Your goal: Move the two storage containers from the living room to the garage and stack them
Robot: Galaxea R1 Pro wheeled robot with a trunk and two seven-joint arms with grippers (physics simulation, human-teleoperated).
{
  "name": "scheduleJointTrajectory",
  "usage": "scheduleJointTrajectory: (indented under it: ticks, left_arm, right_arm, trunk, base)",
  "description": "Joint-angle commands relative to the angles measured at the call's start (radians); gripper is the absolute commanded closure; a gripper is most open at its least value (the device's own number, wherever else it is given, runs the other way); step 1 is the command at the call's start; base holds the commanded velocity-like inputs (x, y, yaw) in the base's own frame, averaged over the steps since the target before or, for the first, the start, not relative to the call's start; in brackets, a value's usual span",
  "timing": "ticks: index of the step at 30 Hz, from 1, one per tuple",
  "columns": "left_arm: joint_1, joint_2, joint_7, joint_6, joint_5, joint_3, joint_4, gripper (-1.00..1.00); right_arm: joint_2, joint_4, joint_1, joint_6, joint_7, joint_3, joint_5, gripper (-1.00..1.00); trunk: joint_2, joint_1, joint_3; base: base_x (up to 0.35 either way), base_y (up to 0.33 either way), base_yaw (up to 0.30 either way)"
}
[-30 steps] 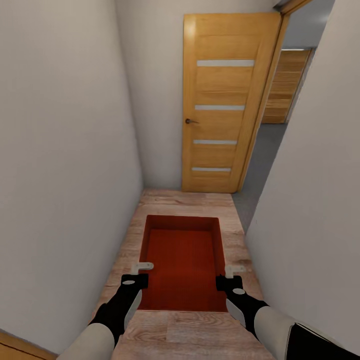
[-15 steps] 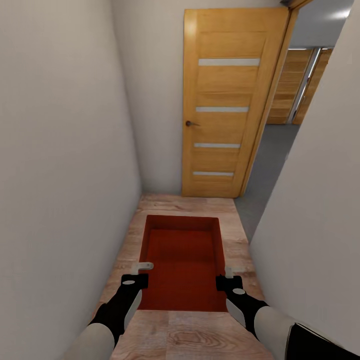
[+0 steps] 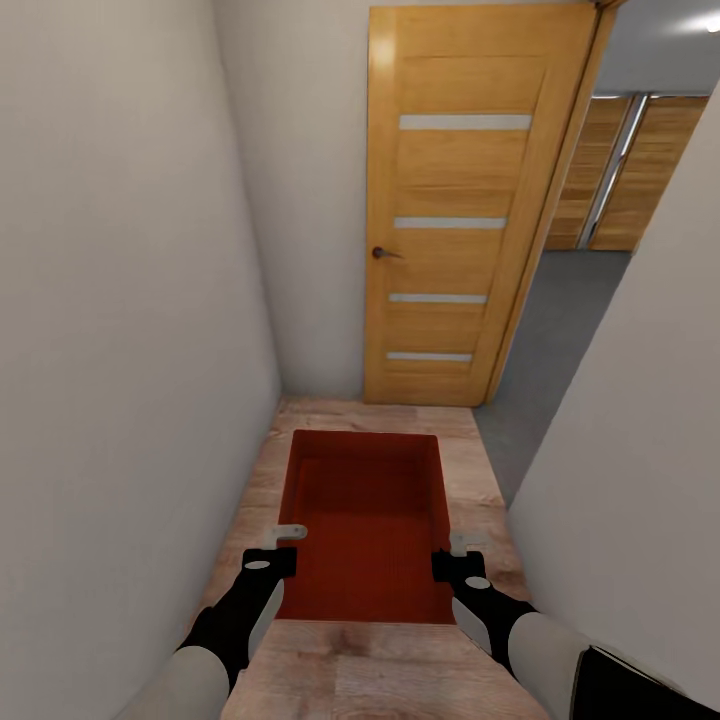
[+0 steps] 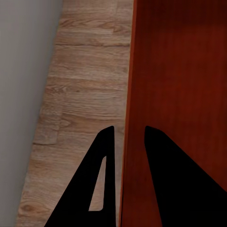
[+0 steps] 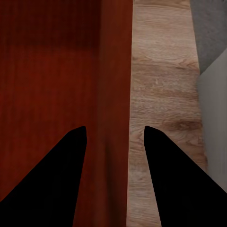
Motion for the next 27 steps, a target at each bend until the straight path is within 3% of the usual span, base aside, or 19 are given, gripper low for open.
scheduleJointTrajectory:
  ticks: [1, 13, 27]
  left_arm:
    - [-0.001, 0.001, 0.006, 0.01, -0.018, 0.003, -0.002, 1.0]
    - [-0.001, 0.001, 0.006, 0.01, -0.018, 0.003, -0.002, 1.0]
    - [-0.001, 0.001, 0.006, 0.01, -0.018, 0.003, -0.002, 1.0]
  right_arm:
    - [-0.006, 0.004, -0.001, -0.005, -0.004, -0.007, -0.008, 1.0]
    - [-0.006, 0.004, -0.001, -0.005, -0.004, -0.007, -0.008, 1.0]
    - [-0.006, 0.004, -0.001, -0.005, -0.004, -0.007, -0.008, 1.0]
  trunk:
    - [-0.002, 0.001, -0.002]
    - [-0.002, 0.001, -0.002]
    - [-0.002, 0.001, -0.002]
  base:
    - [0.322, 0.0, 0.0]
    - [0.322, 0.0, -0.174]
    - [0.322, 0.0, -0.017]
